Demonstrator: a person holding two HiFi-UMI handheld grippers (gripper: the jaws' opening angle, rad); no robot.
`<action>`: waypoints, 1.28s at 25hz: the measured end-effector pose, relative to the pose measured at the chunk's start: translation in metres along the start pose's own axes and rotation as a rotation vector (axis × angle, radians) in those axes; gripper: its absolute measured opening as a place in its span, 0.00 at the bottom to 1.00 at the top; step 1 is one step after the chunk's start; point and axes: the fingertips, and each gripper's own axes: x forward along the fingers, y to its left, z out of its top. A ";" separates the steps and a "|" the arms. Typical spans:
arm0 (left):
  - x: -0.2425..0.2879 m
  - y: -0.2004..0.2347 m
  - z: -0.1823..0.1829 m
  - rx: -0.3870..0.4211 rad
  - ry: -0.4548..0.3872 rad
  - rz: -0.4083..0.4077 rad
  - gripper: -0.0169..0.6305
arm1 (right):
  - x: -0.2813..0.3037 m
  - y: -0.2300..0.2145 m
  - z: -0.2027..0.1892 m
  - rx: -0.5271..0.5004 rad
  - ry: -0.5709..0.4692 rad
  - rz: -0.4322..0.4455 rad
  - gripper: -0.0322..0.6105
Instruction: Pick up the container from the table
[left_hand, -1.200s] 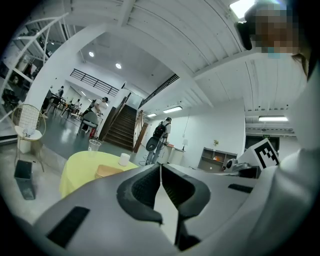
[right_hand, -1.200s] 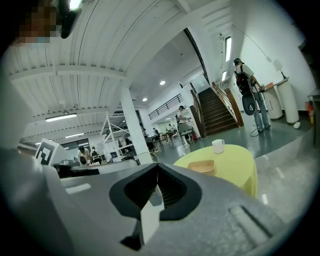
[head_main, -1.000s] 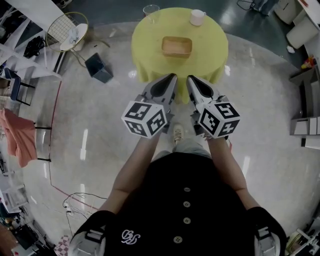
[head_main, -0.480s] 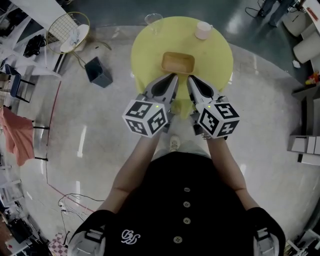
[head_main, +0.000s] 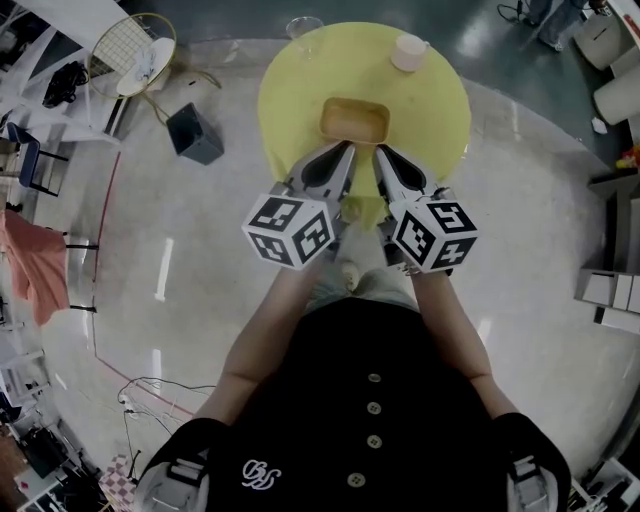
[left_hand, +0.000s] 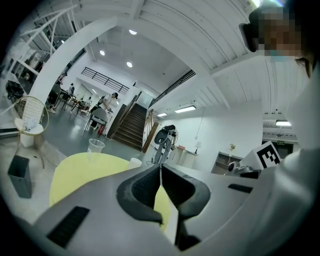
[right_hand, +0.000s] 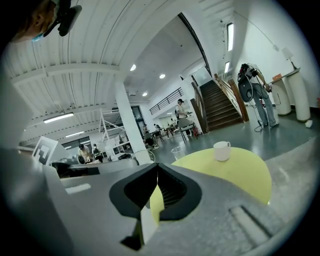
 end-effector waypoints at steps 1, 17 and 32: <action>0.001 0.001 -0.001 -0.001 0.006 -0.004 0.06 | 0.001 0.000 -0.002 0.005 0.003 -0.003 0.05; 0.059 0.052 0.006 -0.027 0.086 -0.039 0.06 | 0.049 -0.051 0.001 0.090 0.018 -0.117 0.06; 0.110 0.125 0.001 -0.080 0.205 -0.049 0.06 | 0.100 -0.109 -0.007 0.184 0.061 -0.251 0.06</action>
